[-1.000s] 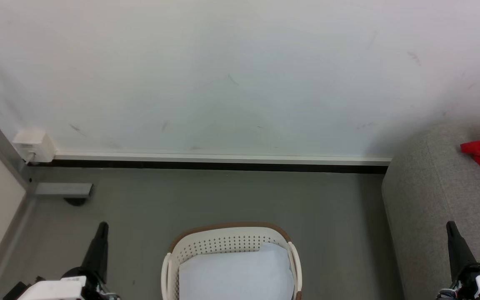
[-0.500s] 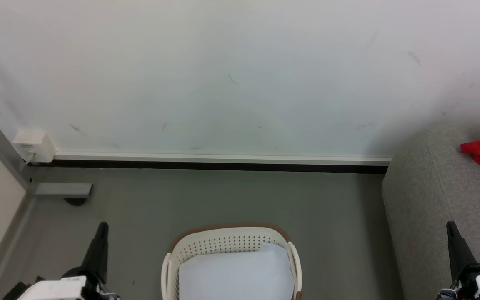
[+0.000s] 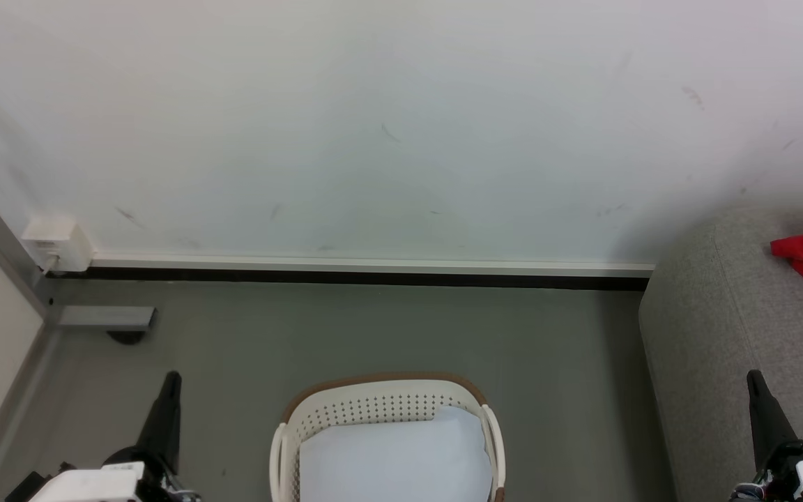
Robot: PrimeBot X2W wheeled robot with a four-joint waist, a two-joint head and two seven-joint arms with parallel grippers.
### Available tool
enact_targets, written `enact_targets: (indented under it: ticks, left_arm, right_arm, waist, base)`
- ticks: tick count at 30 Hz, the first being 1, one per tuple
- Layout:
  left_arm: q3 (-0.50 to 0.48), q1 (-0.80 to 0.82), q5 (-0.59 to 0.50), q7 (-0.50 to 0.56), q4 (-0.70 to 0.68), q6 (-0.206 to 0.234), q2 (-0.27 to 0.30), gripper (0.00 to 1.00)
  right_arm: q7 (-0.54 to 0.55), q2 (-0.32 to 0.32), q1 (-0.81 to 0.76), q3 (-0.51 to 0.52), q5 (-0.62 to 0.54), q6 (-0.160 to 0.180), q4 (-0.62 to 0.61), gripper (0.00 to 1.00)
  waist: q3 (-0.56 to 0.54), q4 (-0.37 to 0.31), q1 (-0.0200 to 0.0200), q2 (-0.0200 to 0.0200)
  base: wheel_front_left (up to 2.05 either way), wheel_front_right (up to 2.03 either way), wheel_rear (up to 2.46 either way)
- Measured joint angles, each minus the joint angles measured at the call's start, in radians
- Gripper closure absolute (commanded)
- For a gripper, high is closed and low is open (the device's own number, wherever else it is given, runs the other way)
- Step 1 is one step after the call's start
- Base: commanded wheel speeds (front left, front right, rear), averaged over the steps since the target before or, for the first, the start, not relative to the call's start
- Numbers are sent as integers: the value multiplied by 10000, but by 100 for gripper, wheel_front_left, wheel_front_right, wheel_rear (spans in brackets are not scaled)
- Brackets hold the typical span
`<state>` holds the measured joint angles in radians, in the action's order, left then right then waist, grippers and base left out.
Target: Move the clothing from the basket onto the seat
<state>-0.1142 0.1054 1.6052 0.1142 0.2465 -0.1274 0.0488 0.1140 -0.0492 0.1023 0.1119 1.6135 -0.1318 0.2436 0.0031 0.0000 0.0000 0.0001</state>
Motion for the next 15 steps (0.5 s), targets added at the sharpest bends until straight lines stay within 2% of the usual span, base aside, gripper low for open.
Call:
enact_targets:
  ticks: [15]
  left_arm:
    - [0, 1, 2, 0, 0, 0, 0, 100]
  right_arm:
    - [4, 0, 1, 2, 0, 0, 0, 100]
  waist:
    - [0, 0, 0, 0]
  base:
    - [0, 0, 0]
